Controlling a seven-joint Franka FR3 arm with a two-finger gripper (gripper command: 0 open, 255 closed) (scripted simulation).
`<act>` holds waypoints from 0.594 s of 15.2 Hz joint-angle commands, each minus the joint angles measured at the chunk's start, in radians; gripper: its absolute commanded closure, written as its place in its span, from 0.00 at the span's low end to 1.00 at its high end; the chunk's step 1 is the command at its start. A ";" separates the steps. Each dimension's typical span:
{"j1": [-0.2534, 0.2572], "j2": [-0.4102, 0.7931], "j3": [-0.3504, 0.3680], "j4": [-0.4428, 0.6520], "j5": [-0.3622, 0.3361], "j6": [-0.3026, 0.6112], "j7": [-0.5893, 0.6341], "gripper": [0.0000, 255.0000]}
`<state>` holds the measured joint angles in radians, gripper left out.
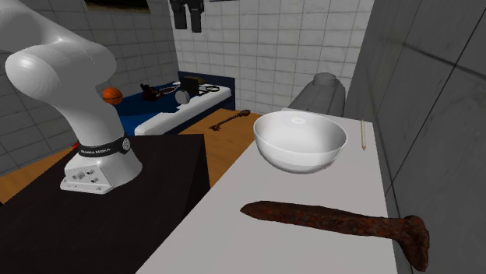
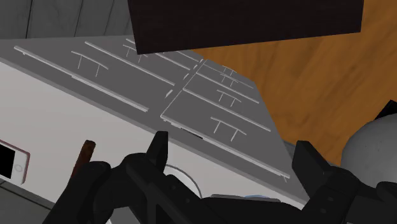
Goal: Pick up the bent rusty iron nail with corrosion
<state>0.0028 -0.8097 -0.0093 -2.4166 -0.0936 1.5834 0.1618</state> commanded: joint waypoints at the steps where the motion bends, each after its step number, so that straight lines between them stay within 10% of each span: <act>1: 0.000 0.000 0.000 0.000 0.000 0.000 0.000 0.00; 9: -0.066 0.199 -0.133 0.026 -0.057 0.194 -0.066 0.00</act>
<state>-0.0553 -0.6340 -0.1262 -2.3940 -0.1454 1.7533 0.1040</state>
